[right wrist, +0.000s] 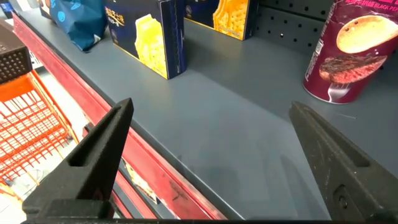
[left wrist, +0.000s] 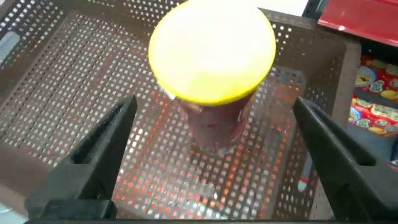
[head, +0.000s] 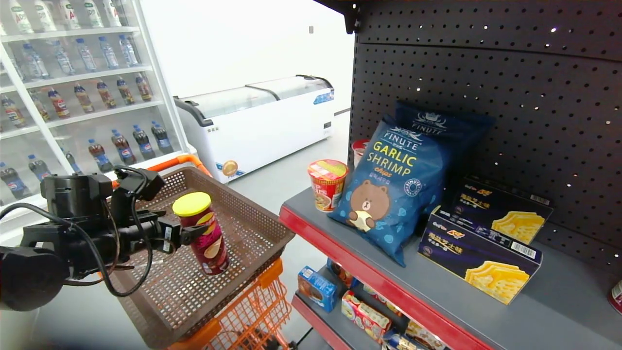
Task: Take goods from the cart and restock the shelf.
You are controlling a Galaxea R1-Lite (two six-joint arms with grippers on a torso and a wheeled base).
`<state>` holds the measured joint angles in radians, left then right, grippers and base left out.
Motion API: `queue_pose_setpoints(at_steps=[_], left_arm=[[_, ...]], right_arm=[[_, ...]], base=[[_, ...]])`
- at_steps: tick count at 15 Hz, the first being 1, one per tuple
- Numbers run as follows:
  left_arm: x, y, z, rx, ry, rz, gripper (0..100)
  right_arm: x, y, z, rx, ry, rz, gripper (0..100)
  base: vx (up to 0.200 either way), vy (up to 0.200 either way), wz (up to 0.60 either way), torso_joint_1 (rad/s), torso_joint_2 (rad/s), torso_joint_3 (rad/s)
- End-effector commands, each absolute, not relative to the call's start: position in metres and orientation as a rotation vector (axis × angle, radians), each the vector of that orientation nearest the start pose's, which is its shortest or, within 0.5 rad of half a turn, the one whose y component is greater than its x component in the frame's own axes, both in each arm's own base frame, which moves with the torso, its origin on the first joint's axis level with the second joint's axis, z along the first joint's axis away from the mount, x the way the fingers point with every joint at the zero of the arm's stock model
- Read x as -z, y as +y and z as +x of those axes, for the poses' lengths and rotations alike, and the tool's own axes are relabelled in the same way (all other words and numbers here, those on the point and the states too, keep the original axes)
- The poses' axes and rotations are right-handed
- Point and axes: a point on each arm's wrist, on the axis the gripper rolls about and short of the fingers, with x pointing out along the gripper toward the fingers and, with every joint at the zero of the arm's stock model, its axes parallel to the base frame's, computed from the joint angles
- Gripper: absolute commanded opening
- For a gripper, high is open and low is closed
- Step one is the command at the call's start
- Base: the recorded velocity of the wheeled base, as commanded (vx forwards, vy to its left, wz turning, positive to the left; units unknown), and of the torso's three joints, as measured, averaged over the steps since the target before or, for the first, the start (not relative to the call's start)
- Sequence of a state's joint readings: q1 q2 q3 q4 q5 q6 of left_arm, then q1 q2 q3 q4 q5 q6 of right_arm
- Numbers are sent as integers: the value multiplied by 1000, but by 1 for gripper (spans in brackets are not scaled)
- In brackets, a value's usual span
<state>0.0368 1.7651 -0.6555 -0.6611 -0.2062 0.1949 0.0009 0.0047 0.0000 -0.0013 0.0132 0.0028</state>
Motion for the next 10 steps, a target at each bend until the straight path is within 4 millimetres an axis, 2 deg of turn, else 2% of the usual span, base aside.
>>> queue_pose_setpoints(at_steps=[1,10], left_arm=[[-106,-1,306,233,470,118,100],[-56,-15,341,192,388,147,100]], right_arm=[[-76,0,-22,-15,3,3,100],[-76,0,-22,-15,3,3,100]], base=[[0,0,0,0,0,0],[0,0,0,0,0,0]])
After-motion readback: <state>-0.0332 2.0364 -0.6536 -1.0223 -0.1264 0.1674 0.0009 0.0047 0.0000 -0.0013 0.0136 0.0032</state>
